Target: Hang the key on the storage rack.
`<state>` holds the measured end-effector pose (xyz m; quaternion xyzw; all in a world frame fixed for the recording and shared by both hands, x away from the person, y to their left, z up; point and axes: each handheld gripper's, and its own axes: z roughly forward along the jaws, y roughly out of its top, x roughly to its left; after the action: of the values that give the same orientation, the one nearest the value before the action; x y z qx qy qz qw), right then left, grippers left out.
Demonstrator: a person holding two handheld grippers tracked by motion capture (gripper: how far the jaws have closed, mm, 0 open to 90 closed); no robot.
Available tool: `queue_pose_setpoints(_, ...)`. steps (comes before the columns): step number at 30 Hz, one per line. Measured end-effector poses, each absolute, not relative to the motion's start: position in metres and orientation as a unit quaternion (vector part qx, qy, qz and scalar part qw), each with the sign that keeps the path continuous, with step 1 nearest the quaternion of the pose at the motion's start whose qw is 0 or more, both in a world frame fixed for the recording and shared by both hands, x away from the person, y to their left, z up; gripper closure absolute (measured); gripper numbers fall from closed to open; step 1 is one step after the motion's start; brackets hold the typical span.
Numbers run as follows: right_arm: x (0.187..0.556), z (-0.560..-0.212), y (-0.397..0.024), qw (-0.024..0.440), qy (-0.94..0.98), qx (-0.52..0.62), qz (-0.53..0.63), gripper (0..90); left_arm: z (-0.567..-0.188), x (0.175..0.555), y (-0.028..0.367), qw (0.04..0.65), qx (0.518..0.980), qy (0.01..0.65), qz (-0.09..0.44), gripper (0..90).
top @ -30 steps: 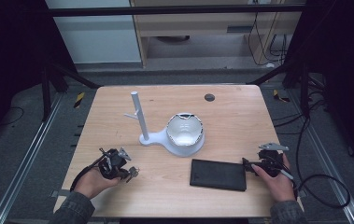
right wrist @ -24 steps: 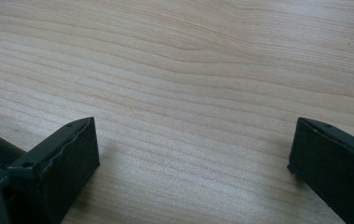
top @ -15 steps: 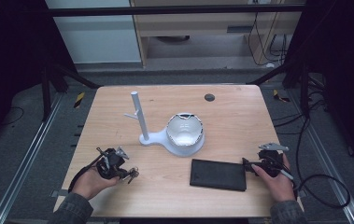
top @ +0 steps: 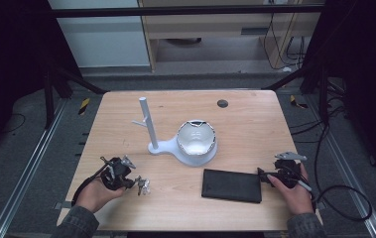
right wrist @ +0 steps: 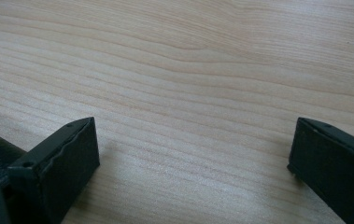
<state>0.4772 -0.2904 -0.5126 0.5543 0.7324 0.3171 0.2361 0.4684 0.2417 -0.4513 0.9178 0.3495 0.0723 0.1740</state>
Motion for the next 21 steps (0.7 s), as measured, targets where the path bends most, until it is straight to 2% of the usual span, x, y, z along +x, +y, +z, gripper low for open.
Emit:
queue_pose_setpoints(12, 0.477, -0.513, -0.29, 0.237, 0.732, 0.554, 0.317, 1.8, -0.376, 0.465, 0.236, 0.195, 0.922, 0.324, 0.088, 88.7)
queue_pose_setpoints(21, 0.477, -0.513, -0.29, 0.237, 0.732, 0.555, 0.315, 1.6, -0.343, 0.471, 0.234, 0.195, 0.925, 0.312, 0.095, 88.6)
